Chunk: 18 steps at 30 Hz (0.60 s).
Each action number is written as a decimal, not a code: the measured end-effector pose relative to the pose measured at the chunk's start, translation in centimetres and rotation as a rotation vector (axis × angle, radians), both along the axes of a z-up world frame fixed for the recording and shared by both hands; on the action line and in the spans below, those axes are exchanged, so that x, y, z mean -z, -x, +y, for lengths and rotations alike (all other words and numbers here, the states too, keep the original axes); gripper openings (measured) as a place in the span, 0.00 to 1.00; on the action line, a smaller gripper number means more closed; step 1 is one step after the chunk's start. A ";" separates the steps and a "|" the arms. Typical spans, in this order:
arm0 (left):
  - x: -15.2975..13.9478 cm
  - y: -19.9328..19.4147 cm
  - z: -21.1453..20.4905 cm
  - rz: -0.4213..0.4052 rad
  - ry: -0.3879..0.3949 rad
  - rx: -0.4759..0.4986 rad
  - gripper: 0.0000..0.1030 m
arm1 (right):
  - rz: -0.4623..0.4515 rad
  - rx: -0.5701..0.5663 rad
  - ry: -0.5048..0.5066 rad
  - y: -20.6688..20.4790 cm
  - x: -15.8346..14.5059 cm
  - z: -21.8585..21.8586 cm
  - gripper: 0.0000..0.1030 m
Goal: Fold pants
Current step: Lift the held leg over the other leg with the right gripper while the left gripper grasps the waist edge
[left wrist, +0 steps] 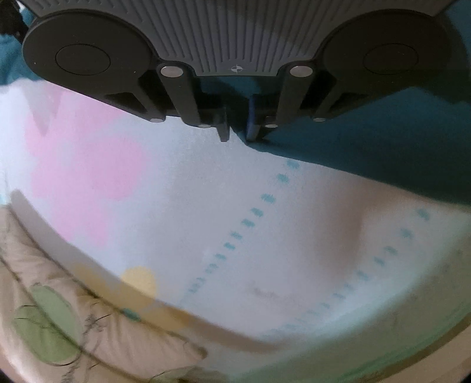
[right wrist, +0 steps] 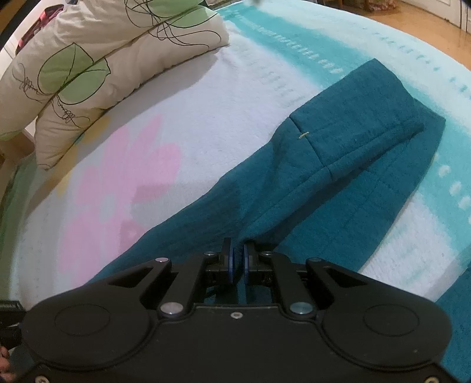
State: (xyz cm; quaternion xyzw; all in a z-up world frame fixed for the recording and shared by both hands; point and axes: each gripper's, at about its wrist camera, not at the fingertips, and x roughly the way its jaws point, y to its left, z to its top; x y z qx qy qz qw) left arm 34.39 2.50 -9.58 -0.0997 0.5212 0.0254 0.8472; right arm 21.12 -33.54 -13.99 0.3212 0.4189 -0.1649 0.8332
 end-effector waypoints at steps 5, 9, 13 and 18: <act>-3.9 3.6 -1.1 -0.095 -0.095 0.080 0.04 | -0.002 -0.036 0.006 0.7 -0.8 0.0 0.12; -7.5 6.7 -1.0 -0.154 -0.107 0.091 0.04 | -0.036 -0.069 0.023 2.5 -4.0 -0.1 0.12; -10.7 10.3 -0.2 -0.189 -0.084 0.095 0.04 | -0.063 -0.092 0.055 6.1 -8.6 0.0 0.12; -13.3 16.9 1.4 -0.226 -0.051 0.105 0.04 | -0.054 -0.128 0.058 12.3 -12.0 0.5 0.12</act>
